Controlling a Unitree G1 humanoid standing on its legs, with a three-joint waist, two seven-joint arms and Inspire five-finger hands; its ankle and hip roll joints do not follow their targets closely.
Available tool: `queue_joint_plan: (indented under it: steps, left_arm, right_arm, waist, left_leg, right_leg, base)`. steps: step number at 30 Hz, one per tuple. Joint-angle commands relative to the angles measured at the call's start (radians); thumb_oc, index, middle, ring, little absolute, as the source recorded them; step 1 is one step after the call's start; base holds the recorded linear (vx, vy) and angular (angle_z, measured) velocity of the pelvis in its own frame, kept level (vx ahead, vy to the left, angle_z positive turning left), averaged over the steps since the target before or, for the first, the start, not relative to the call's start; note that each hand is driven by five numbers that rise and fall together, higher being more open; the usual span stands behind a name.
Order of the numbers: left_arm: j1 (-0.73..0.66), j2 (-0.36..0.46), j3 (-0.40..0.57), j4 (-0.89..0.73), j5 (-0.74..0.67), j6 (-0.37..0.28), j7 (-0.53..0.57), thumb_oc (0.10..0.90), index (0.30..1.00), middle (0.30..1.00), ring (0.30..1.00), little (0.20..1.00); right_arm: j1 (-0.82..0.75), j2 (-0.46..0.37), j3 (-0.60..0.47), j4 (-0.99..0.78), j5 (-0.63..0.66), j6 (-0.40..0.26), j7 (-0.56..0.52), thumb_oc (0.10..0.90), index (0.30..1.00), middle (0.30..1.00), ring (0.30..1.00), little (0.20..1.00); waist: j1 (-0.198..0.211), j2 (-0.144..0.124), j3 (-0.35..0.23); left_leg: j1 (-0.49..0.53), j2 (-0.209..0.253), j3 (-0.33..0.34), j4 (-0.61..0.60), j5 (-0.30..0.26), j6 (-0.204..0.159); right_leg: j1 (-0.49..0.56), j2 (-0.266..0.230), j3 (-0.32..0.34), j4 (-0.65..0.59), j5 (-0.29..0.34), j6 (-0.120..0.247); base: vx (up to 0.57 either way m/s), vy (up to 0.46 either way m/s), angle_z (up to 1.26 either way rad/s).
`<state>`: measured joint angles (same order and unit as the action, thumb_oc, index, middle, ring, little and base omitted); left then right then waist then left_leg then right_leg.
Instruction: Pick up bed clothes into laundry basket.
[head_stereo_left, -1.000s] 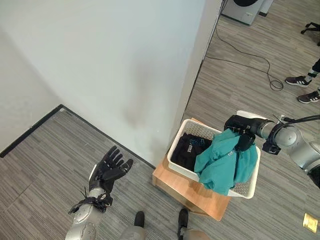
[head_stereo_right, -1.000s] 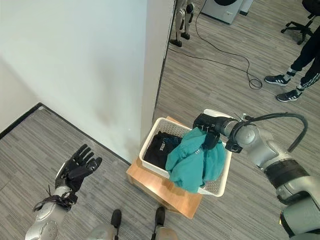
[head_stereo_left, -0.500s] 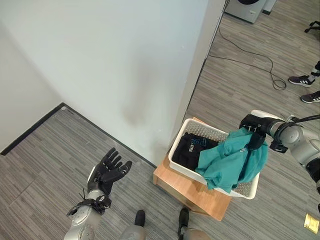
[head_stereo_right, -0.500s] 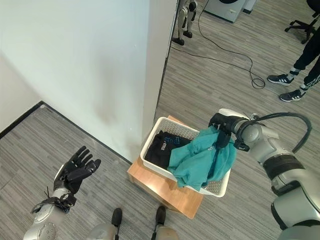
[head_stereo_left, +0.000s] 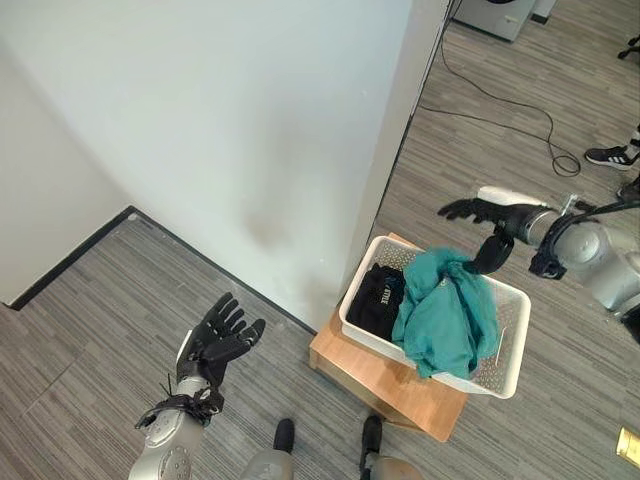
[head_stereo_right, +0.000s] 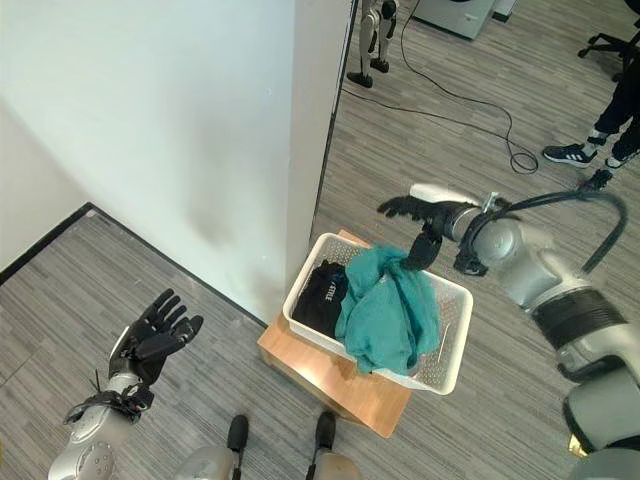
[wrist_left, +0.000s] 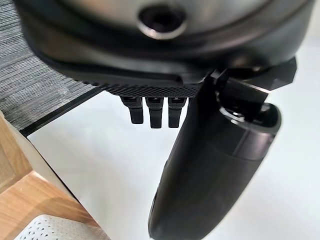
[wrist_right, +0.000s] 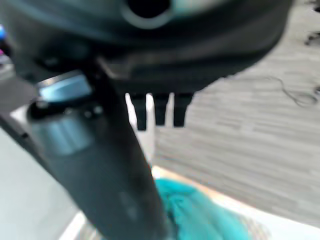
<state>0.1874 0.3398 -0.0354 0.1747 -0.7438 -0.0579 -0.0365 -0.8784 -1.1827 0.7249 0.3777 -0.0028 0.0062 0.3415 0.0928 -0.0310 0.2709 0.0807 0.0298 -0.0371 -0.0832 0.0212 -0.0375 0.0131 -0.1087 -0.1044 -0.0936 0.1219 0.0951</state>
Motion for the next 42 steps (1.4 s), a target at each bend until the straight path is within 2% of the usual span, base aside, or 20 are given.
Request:
queue_joint_plan:
  steps: [1,9,10,12,14,15,16,17,18,20,22,24,27,29,33,34,35,37,41,42]
  left_arm:
    - [-0.006,0.062,0.011,-0.142,0.001,-0.067,-0.043,0.800,0.900,0.900,0.900,0.900]
    - [-0.012,0.062,0.017,-0.135,0.004,-0.069,-0.047,0.800,0.900,0.900,0.900,0.900]
    - [-0.013,0.057,0.030,-0.138,0.002,-0.073,-0.042,0.800,0.900,0.900,0.900,0.900]
    - [-0.017,0.046,0.045,-0.140,0.003,-0.079,-0.031,0.800,0.900,0.900,0.900,0.900]
    - [-0.029,0.004,0.068,-0.140,0.002,-0.086,-0.017,0.800,0.900,0.900,0.900,0.900]
    - [-0.033,0.012,0.072,-0.144,0.006,-0.087,-0.013,0.800,0.900,0.900,0.900,0.900]
    - [-0.040,0.012,0.079,-0.149,0.009,-0.088,-0.009,0.800,0.900,0.900,0.900,0.900]
    - [-0.044,0.002,0.085,-0.154,0.010,-0.090,-0.007,0.800,0.900,0.900,0.900,0.900]
    - [-0.053,-0.009,0.080,-0.160,0.007,-0.093,0.002,0.800,0.900,0.900,0.900,0.900]
    - [-0.066,0.003,0.076,-0.165,0.012,-0.092,0.017,0.800,0.900,0.900,0.900,0.900]
    - [-0.074,-0.003,0.083,-0.172,0.029,-0.089,0.029,0.800,0.900,0.900,0.900,0.900]
    - [-0.070,-0.008,0.088,-0.175,0.045,-0.085,0.029,0.800,0.900,0.900,0.900,0.900]
    - [-0.082,-0.016,0.075,-0.171,0.070,-0.084,0.040,0.800,0.900,0.900,0.900,0.900]
    - [-0.086,-0.017,0.070,-0.168,0.075,-0.086,0.039,0.800,0.900,0.900,0.900,0.900]
    - [-0.109,-0.049,0.017,-0.143,0.067,-0.093,0.055,0.800,0.900,0.900,0.900,0.900]
    - [-0.109,-0.048,0.017,-0.142,0.067,-0.093,0.055,0.800,0.900,0.900,0.900,0.900]
    - [-0.141,-0.071,-0.044,-0.112,0.056,-0.096,0.061,0.800,0.900,0.900,0.900,0.900]
    - [-0.150,-0.077,-0.063,-0.103,0.049,-0.098,0.061,0.800,0.900,0.900,0.900,0.900]
    - [-0.177,-0.087,-0.175,-0.052,0.079,-0.094,0.045,0.800,0.900,0.900,0.900,0.900]
    - [-0.177,-0.087,-0.175,-0.051,0.079,-0.095,0.045,0.800,0.900,0.900,0.900,0.900]
  right_arm:
    - [-0.217,-0.104,0.057,-0.036,0.056,-0.029,-0.028,0.800,0.900,0.900,0.900,0.900]
    - [-0.314,-0.179,0.082,-0.068,0.106,-0.043,-0.059,0.800,0.900,0.900,0.900,0.900]
    - [-0.327,-0.215,0.032,-0.085,0.150,-0.056,-0.105,0.800,0.900,0.900,0.900,0.900]
    - [-0.256,-0.245,-0.110,-0.126,0.209,-0.079,-0.169,0.800,0.900,0.900,0.900,0.900]
    - [-0.119,-0.234,-0.316,-0.166,0.284,-0.122,-0.246,0.800,0.900,0.900,0.900,0.900]
    - [0.091,-0.193,-0.538,-0.221,0.290,-0.140,-0.275,0.800,0.900,0.900,0.900,0.900]
    - [0.242,-0.135,-0.697,-0.274,0.283,-0.150,-0.303,0.800,0.900,0.900,0.900,0.900]
    - [0.317,-0.079,-0.775,-0.306,0.282,-0.166,-0.325,0.800,0.900,0.900,0.900,0.900]
    - [0.426,0.037,-0.900,-0.352,0.279,-0.192,-0.391,0.800,0.900,0.900,0.900,0.900]
    - [0.591,0.233,-1.028,-0.474,0.254,-0.200,-0.410,0.800,0.900,0.900,0.900,0.900]
    - [0.693,0.419,-1.081,-0.564,0.230,-0.207,-0.442,0.800,0.900,0.900,0.900,0.900]
    - [0.760,0.513,-1.093,-0.628,0.193,-0.201,-0.436,0.800,0.900,0.900,0.900,0.900]
    - [0.855,0.696,-1.042,-0.668,0.243,-0.213,-0.430,0.800,0.900,0.900,0.900,0.900]
    - [0.877,0.722,-1.033,-0.674,0.238,-0.213,-0.430,0.800,0.900,0.900,0.900,0.900]
    - [0.931,0.851,-0.939,-0.660,0.300,-0.232,-0.431,0.800,0.900,0.900,0.900,0.900]
    - [0.932,0.851,-0.939,-0.660,0.300,-0.232,-0.431,0.800,0.900,0.900,0.900,0.900]
    - [0.971,0.899,-0.853,-0.625,0.305,-0.240,-0.421,0.800,0.900,0.900,0.900,0.900]
    - [0.978,0.899,-0.822,-0.610,0.292,-0.240,-0.422,0.800,0.900,0.900,0.900,0.900]
    - [1.028,0.928,-0.683,-0.511,0.385,-0.235,-0.360,0.800,0.900,0.900,0.900,0.900]
    - [1.028,0.928,-0.683,-0.510,0.386,-0.236,-0.360,0.800,0.900,0.900,0.900,0.900]
  waist:
    - [-0.005,-0.064,-0.074]
    - [-0.015,-0.075,-0.083]
    - [-0.022,-0.076,-0.092]
    - [-0.035,-0.075,-0.103]
    - [-0.062,-0.052,-0.116]
    - [-0.065,-0.061,-0.123]
    - [-0.070,-0.061,-0.129]
    - [-0.077,-0.055,-0.133]
    - [-0.078,-0.047,-0.137]
    - [-0.067,-0.044,-0.145]
    - [-0.076,-0.028,-0.152]
    - [-0.083,-0.020,-0.159]
    - [-0.100,-0.005,-0.161]
    - [-0.104,-0.004,-0.162]
    - [-0.116,0.004,-0.162]
    - [-0.116,0.003,-0.162]
    - [-0.124,0.007,-0.159]
    - [-0.126,0.008,-0.159]
    - [-0.141,0.009,-0.152]
    - [-0.140,0.009,-0.153]
  left_leg:
    - [-0.081,-0.019,-0.016,0.007,0.007,-0.009]
    - [-0.067,-0.017,-0.009,0.005,0.001,-0.011]
    - [-0.064,-0.015,-0.006,0.004,-0.001,-0.012]
    - [-0.063,-0.014,-0.003,0.003,-0.004,-0.012]
    - [-0.066,-0.014,0.002,0.001,0.003,-0.009]
    - [-0.066,-0.015,0.000,0.002,0.000,-0.008]
    - [-0.065,-0.016,0.000,0.002,-0.002,-0.006]
    - [-0.063,-0.018,0.002,0.001,-0.004,-0.005]
    - [-0.061,-0.020,0.003,0.000,-0.007,-0.002]
    - [-0.059,-0.022,0.004,0.001,-0.012,0.002]
    - [-0.058,-0.024,0.008,0.002,-0.013,0.006]
    - [-0.054,-0.025,0.014,0.002,-0.016,0.008]
    - [-0.050,-0.028,0.022,0.000,-0.016,0.008]
    - [-0.049,-0.028,0.024,-0.001,-0.017,0.008]
    - [-0.040,-0.030,0.030,-0.002,-0.024,0.009]
    - [-0.039,-0.030,0.030,-0.002,-0.024,0.009]
    - [-0.038,-0.031,0.029,-0.001,-0.021,0.010]
    - [-0.037,-0.032,0.029,-0.001,-0.022,0.010]
    - [-0.033,-0.032,0.038,-0.001,-0.024,0.011]
    - [-0.033,-0.032,0.038,-0.001,-0.024,0.011]
  right_leg:
    - [0.026,-0.037,-0.004,0.111,-0.162,0.035]
    - [0.036,-0.037,-0.001,0.111,-0.167,0.037]
    - [0.038,-0.038,0.000,0.107,-0.166,0.038]
    - [0.041,-0.037,0.002,0.101,-0.165,0.039]
    - [0.035,-0.038,0.007,0.097,-0.157,0.040]
    - [0.037,-0.037,0.006,0.095,-0.159,0.040]
    - [0.038,-0.037,0.007,0.094,-0.161,0.040]
    - [0.039,-0.037,0.009,0.092,-0.162,0.040]
    - [0.041,-0.038,0.010,0.090,-0.164,0.039]
    - [0.044,-0.038,0.012,0.086,-0.167,0.039]
    - [0.044,-0.039,0.018,0.082,-0.166,0.039]
    - [0.046,-0.038,0.021,0.078,-0.167,0.039]
    - [0.044,-0.035,0.030,0.071,-0.164,0.036]
    - [0.045,-0.034,0.032,0.066,-0.164,0.036]
    - [0.053,-0.030,0.040,0.057,-0.165,0.035]
    - [0.054,-0.030,0.040,0.056,-0.165,0.035]
    - [0.054,-0.031,0.044,0.060,-0.165,0.035]
    - [0.054,-0.030,0.045,0.062,-0.164,0.035]
    - [0.049,-0.028,0.055,0.067,-0.161,0.036]
    - [0.049,-0.028,0.056,0.067,-0.161,0.036]
  base:
    - [0.00,0.000,0.00]
    - [0.00,0.000,0.00]
    - [0.03,-0.006,0.01]
    - [0.02,-0.004,0.00]
    - [0.00,0.000,0.00]
    - [0.05,-0.003,0.06]
    - [0.04,0.002,0.07]
    - [0.04,0.012,0.02]
    - [0.04,0.017,-0.03]
    - [0.04,0.011,-0.01]
    - [0.01,0.012,-0.08]
    - [0.02,0.008,-0.23]
    - [0.01,0.000,-0.06]
    - [0.00,0.000,-0.07]
    - [0.01,0.000,-0.07]
    - [0.01,0.007,-0.14]
    - [-0.01,0.005,-0.11]
    - [-0.01,0.003,-0.04]
    - [0.00,0.000,0.00]
    - [0.00,0.000,0.00]
